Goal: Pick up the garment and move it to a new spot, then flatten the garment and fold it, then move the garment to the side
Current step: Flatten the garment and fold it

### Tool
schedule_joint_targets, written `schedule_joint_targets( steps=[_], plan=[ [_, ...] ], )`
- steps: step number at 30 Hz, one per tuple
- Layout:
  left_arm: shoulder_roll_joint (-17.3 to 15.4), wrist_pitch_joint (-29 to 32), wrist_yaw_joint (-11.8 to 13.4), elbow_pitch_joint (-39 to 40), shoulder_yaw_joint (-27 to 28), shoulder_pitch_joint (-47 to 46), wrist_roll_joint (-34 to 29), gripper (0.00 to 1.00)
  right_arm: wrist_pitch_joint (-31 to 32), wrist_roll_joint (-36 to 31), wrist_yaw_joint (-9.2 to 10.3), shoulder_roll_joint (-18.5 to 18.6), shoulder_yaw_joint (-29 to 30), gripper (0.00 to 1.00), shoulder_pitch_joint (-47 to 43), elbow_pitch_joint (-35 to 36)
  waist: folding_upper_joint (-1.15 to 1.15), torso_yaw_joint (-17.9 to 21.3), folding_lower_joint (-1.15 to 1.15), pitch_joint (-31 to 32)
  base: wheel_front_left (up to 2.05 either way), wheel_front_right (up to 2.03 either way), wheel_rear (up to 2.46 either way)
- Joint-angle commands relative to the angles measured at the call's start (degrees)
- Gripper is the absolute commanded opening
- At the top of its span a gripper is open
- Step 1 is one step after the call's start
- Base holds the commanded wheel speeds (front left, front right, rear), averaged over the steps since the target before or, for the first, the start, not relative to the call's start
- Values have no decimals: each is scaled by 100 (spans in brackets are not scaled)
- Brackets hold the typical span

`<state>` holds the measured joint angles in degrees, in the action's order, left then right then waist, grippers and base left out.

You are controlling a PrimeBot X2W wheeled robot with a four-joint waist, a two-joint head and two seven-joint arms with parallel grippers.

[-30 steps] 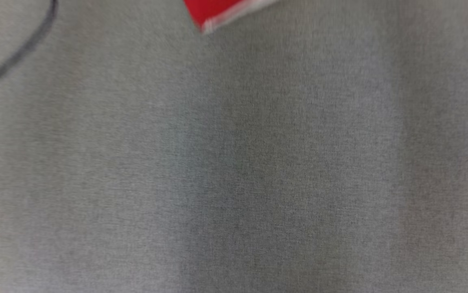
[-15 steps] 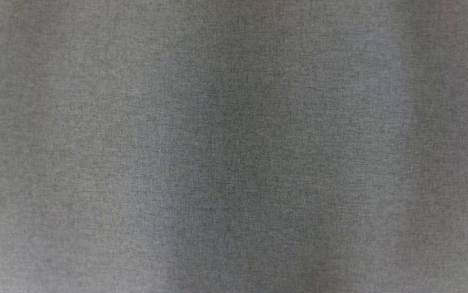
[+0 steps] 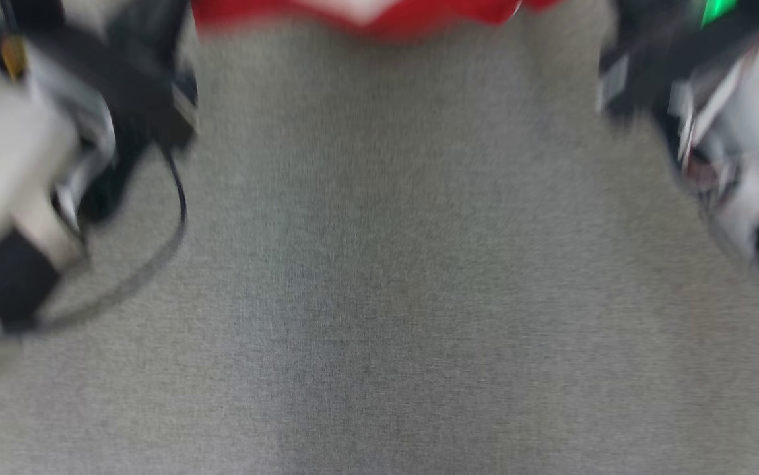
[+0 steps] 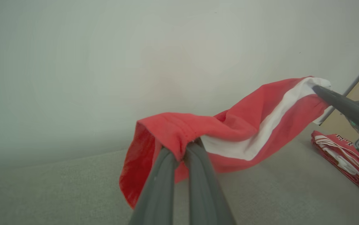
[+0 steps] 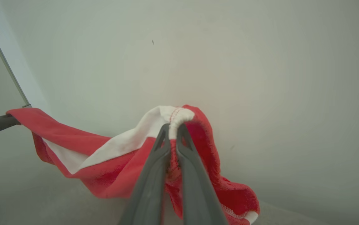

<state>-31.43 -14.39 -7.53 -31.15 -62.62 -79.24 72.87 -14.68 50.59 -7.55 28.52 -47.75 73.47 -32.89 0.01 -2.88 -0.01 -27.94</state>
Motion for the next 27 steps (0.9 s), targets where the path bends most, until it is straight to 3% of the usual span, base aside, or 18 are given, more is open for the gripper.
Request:
schedule_joint_targets(
  steps=[1,5,9,18,24,27],
  plan=[
    [-122,-76,11,231,74,618,143,0,-43,144,12,229,-52,0,-653,306,-1,131,1,674,0,0,0],
    [-229,-80,77,699,345,1800,83,0,-50,231,12,489,128,0,-1906,878,-1,125,1,1011,0,0,0],
    [-76,-83,256,1160,654,2987,-276,0,-53,226,12,480,514,0,-3185,1340,-1,37,1,1283,0,0,0],
    [177,-85,405,1268,399,4789,-1056,0,-49,-436,12,311,1058,0,-5583,2058,-1,-148,1,1736,0,0,0],
    [323,-86,489,1214,1144,5917,-1243,0,-50,-950,12,300,1301,0,-6773,2107,-1,-164,1,2039,0,0,0],
    [385,-86,462,1245,1537,6416,-1486,0,-50,-902,12,256,1457,0,-7275,2172,-1,-188,1,2183,0,0,0]
  ],
)
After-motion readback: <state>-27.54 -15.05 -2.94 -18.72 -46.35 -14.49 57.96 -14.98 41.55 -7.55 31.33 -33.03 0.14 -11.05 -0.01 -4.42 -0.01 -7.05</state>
